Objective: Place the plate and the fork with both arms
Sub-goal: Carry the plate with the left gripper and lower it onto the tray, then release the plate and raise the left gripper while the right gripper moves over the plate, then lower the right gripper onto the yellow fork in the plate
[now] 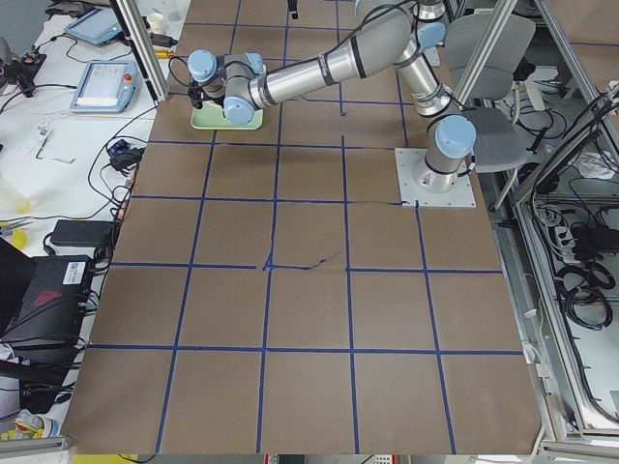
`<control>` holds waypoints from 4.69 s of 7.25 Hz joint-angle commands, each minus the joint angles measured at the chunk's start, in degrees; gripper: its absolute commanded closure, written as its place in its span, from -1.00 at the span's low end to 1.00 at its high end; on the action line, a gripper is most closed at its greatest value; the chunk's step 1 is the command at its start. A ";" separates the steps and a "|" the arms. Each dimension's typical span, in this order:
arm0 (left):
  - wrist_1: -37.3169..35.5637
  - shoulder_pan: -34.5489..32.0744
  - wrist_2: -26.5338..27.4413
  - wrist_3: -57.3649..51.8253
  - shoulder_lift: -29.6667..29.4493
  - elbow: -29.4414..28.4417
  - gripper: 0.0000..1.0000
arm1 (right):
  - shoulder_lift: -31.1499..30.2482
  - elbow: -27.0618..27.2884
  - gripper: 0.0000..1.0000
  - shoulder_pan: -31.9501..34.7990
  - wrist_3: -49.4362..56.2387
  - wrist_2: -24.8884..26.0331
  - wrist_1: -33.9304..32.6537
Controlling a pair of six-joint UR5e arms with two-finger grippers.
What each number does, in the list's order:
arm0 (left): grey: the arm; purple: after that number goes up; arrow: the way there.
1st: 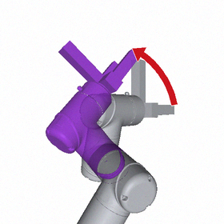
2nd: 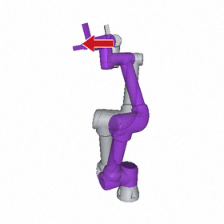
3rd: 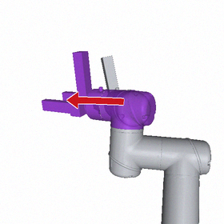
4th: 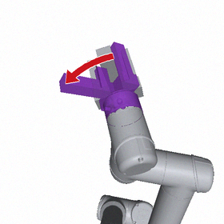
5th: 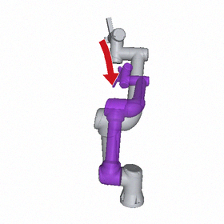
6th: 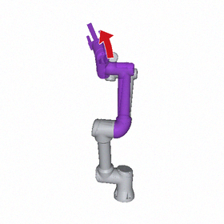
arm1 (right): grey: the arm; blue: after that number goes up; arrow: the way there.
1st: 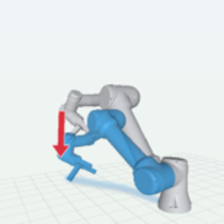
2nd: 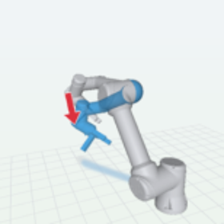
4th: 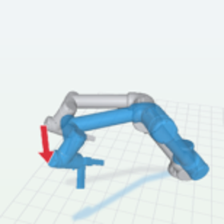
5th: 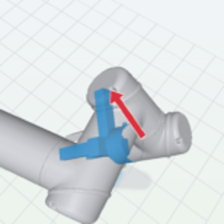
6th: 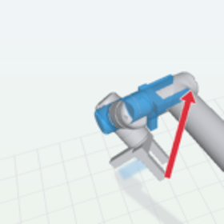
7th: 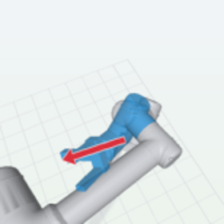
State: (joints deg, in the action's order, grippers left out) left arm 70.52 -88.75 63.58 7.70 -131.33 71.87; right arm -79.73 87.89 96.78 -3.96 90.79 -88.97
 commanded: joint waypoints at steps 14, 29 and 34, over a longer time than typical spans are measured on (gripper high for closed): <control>18.74 2.60 26.07 -18.39 18.10 1.51 -1.00 | 22.38 -17.37 -0.27 3.67 -6.30 -3.69 -20.53; 17.81 4.81 25.98 -20.89 23.67 11.27 -1.00 | 36.75 -18.63 -0.04 6.14 -12.74 -6.24 -32.06; 17.81 4.81 26.07 -20.89 23.67 11.27 -1.00 | 35.35 -18.72 1.00 6.14 -13.26 -6.15 -31.53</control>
State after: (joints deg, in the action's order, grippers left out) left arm 88.34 -83.95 89.64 -13.18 -107.67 83.14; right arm -43.61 69.21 102.92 -16.68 84.57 -120.59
